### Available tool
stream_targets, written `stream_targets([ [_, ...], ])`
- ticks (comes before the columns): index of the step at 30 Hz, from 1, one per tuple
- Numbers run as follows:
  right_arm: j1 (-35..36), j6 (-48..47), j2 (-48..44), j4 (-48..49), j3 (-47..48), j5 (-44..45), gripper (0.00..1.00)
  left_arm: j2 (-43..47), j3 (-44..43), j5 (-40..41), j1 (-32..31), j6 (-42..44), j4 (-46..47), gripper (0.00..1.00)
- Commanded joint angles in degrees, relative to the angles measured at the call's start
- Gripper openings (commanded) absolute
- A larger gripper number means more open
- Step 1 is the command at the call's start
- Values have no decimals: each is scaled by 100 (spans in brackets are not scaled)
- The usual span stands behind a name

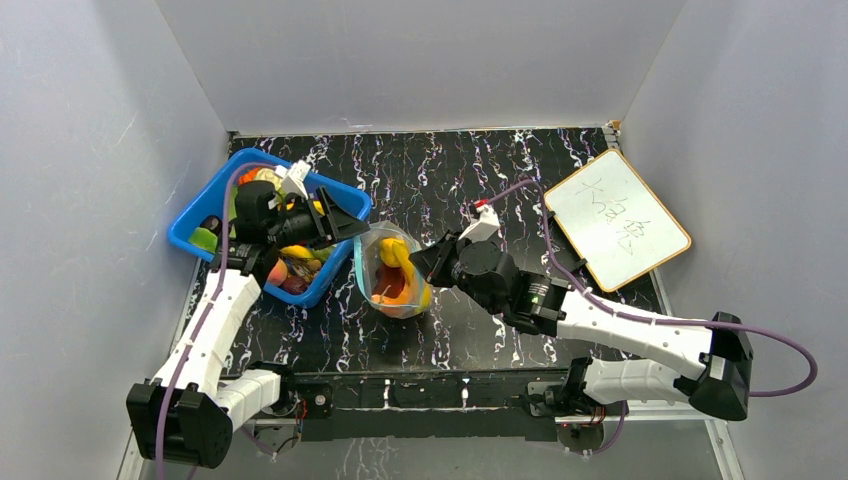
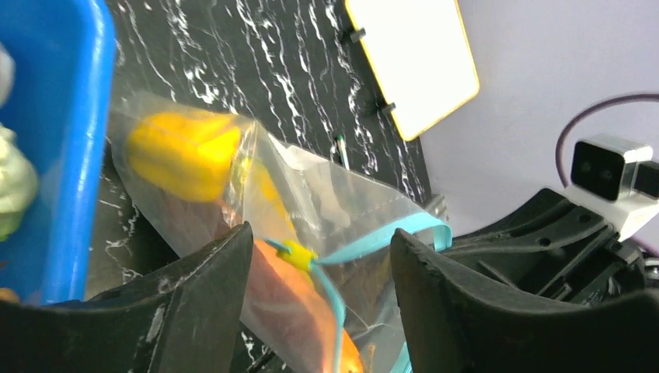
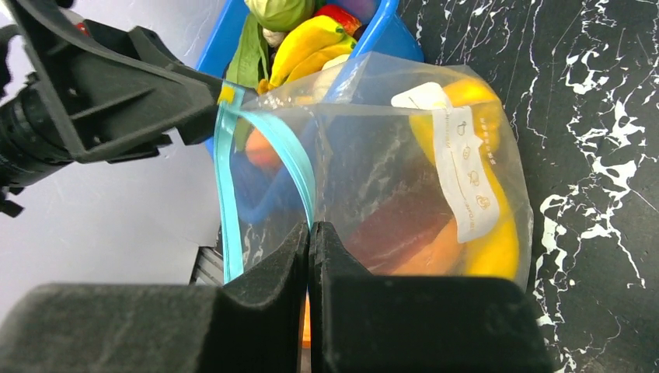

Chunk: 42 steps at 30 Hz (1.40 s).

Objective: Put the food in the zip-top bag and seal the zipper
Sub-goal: Adjust the zipper food storage bag at the center of the board, then pick up the fake vegetable from the bin.

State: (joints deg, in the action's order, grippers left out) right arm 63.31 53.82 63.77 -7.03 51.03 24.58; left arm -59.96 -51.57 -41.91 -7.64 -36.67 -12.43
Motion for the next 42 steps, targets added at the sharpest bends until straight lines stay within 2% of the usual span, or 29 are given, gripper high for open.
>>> stream_targets([
  [1,1,137,-253,371,-26,214,0,41,-792,892,-10,952,-1152,69],
  [3,1,137,-280,369,-48,222,0,20,-1059,1309,-9,1195,-1443,81],
  [8,6,131,-329,395,-75,212,0,-14,-1551,2097,-10,1621,-1864,98],
  [9,6,129,-339,391,-76,198,0,-32,-1621,2322,-10,1667,-1942,98],
  [17,6,120,-463,397,-166,182,0,-323,-1784,3430,-2,1996,-2242,98],
  [26,5,58,-555,393,-144,172,0,-753,-1257,4251,140,2063,-1827,83],
  [30,4,54,-589,404,-172,153,0,-931,-994,4074,233,1947,-1368,75],
  [32,-2,65,-602,396,-164,146,0,-1031,-842,3999,236,2032,-1158,74],
  [42,6,41,-654,373,-148,152,0,-2268,-1047,3517,261,2466,-1189,82],
])
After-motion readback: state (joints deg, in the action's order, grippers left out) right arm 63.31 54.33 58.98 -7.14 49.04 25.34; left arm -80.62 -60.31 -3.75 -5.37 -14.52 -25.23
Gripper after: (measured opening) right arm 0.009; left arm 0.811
